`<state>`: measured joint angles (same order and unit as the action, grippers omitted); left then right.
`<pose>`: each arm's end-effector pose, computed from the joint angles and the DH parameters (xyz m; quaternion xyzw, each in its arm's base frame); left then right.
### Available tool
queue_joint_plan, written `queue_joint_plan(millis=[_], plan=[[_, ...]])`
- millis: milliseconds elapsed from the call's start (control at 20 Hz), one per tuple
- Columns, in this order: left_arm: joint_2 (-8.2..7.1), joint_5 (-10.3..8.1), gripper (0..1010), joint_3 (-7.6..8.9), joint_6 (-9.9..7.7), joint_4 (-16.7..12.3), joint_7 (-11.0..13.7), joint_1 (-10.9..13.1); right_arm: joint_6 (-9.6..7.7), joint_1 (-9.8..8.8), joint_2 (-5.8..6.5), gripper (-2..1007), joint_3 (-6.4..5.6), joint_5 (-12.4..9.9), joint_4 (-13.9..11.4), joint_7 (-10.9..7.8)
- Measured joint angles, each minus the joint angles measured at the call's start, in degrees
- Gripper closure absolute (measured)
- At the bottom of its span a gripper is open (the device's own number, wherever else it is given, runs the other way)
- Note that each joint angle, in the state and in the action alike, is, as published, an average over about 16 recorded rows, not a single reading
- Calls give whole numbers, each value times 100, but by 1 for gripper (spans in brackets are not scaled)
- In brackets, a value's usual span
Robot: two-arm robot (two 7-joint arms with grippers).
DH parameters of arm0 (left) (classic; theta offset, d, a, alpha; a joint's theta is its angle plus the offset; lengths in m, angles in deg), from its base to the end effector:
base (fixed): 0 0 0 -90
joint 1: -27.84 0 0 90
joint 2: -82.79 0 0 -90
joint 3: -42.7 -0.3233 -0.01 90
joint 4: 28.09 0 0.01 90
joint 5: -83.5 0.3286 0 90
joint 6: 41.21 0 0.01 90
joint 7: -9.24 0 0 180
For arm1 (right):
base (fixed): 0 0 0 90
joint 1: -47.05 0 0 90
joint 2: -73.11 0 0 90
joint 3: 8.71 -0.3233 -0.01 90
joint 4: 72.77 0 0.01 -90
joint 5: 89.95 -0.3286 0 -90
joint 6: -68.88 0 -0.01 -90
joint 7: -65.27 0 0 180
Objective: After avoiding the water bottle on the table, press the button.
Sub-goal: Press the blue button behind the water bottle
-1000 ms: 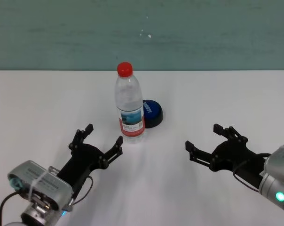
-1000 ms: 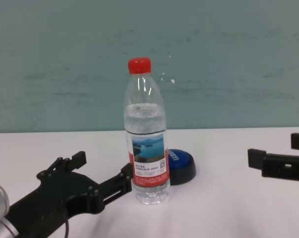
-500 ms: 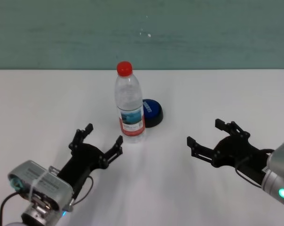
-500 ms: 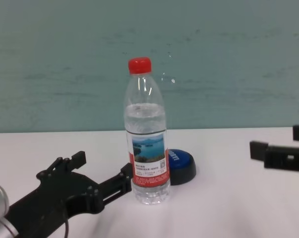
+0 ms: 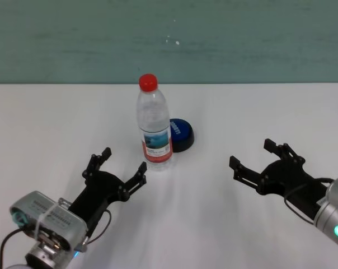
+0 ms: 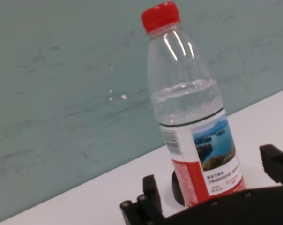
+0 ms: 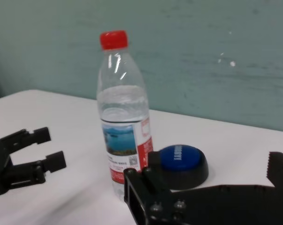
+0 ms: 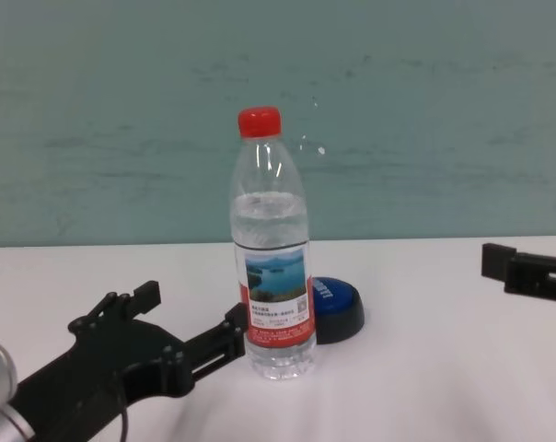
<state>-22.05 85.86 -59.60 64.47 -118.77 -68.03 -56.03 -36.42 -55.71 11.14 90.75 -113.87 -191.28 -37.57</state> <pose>0.3026 0.0118 -0.3691 0.0502 -0.1375 0.5079 0.8489 0.2620 -0.0348 -0.2410 -0.0481 0.0309 -0.4726 0.8794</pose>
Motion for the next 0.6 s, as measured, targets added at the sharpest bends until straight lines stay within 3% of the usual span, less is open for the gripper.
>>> queue_joint_plan(millis=[300,600], plan=[[0,0,10,0,0,0,0,0,87,-44,-51,1,-36,-27,22,27],[0,0,10,0,0,0,0,0,68,-87,64,1,-122,-1,-72,-21]])
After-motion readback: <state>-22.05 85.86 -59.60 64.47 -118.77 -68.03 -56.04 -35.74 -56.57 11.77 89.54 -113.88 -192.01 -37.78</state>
